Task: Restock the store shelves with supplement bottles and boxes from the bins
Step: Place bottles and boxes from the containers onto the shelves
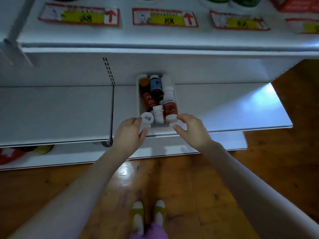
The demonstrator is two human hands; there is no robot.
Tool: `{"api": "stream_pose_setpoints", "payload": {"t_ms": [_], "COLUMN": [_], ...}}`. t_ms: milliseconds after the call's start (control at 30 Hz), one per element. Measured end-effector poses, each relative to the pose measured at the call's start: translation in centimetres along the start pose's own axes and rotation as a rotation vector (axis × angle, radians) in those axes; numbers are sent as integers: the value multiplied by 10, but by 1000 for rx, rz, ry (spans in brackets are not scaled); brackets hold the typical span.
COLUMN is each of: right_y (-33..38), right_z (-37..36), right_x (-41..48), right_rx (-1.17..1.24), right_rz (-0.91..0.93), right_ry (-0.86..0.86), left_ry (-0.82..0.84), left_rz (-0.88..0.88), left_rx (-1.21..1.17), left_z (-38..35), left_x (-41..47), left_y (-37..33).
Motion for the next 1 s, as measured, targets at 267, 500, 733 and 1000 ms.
{"api": "stream_pose_setpoints", "payload": {"t_ms": [267,500,733,1000], "right_y": [-39,-56,-58,-41], "right_z": [-29,-39,-47,-60], "right_x": [26,50,83,133], "right_rx": [15,26,135,-135], "right_rz": [-42,-31,-129,-237], "right_ry": [-38,-68,-119,-113], "left_ry": [-15,-19,-90,-356], "left_rz": [194,173,116,321], "left_rx": [117,165,-192,-660], "left_z": [-53,-78,-75,-30], "left_x": [100,126,125,87], "left_y": [11,11,22,18]}}
Point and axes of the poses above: each hand's wrist, its own x-axis towards the middle knuckle, its own z-axis out of the back of the hand, y = z × x, the point moved 3 cm from there along x, towards the middle knuckle, and after that the axes turned 9 degrees about -x, right-handed, at the moved point
